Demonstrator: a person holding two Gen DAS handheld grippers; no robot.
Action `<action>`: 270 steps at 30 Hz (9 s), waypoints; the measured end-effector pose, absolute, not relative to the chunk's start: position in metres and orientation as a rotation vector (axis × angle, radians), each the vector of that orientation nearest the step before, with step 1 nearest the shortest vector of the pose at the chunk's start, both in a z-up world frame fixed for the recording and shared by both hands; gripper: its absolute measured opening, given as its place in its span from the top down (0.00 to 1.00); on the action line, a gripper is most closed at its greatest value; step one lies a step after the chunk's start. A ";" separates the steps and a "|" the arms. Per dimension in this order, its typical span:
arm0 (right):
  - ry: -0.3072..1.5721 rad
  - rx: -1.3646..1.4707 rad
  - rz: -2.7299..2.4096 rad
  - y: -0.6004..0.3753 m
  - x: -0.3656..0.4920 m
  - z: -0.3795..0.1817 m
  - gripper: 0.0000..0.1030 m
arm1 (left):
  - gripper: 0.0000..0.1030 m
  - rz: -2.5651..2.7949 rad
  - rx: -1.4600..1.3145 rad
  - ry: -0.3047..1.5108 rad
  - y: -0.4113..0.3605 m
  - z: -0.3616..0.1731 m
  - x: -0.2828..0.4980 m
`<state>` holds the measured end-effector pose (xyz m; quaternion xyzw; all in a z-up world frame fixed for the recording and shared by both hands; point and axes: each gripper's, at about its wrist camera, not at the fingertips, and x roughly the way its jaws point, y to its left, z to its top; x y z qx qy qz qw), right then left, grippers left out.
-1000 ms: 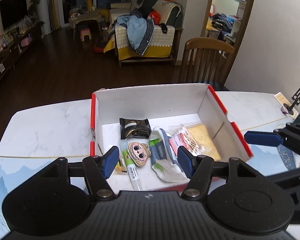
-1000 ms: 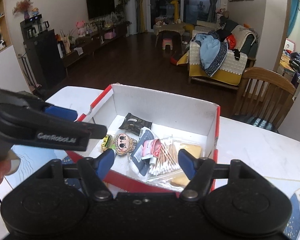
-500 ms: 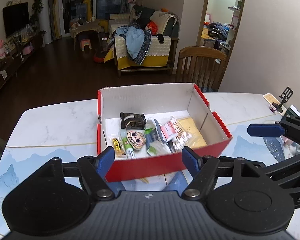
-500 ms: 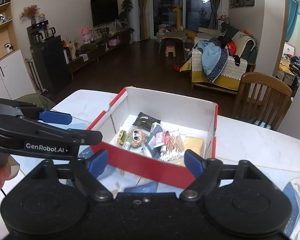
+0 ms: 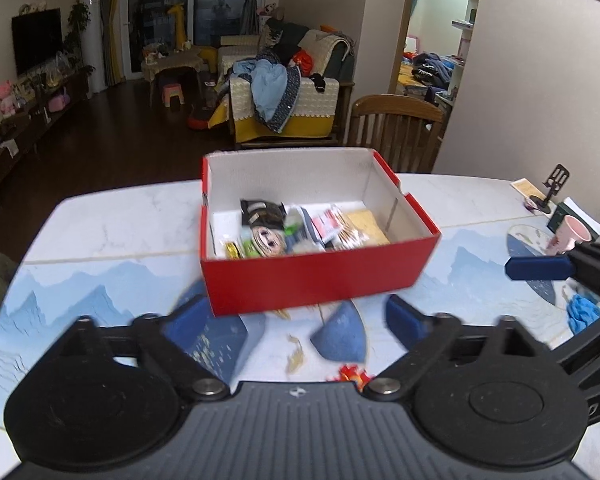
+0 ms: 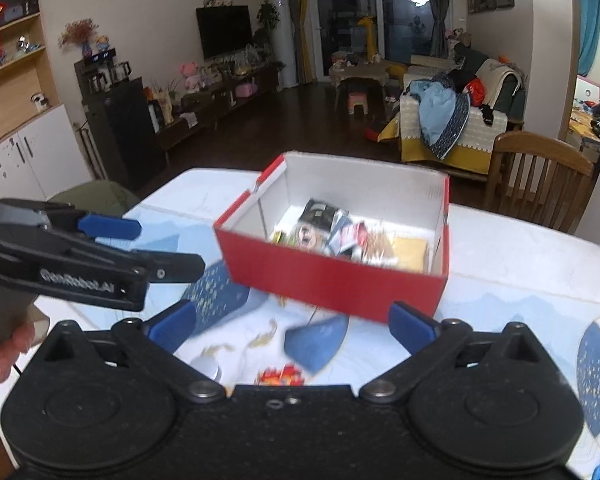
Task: Organize objects
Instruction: 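Withdraw both grippers from the box back toward the table, then move the left gripper onto the yellow squishy toy while the right reaches the correction-tape roller, then grasp the yellow squishy toy with the left gripper while the right grasps the tape roller, then carry the squishy toy and tape roller with both grippers into the red box, then open both grippers to drop the toy and tape roller in the box, then withdraw both grippers toward the silver tin and dragon keychain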
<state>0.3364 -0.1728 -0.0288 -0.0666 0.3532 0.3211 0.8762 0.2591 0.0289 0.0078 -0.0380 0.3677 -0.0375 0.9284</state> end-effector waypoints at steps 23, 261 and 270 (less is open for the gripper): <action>0.876 -0.323 0.756 -0.167 0.269 -0.125 0.02 | 0.00 -0.015 -0.188 0.944 0.019 -0.087 0.218; 0.719 -0.219 0.694 -0.160 0.350 -0.084 0.01 | 0.11 -0.001 -0.090 0.858 0.042 -0.043 0.241; 0.796 -0.245 0.692 -0.155 0.358 -0.124 0.01 | 0.00 0.015 -0.102 0.896 0.041 -0.088 0.232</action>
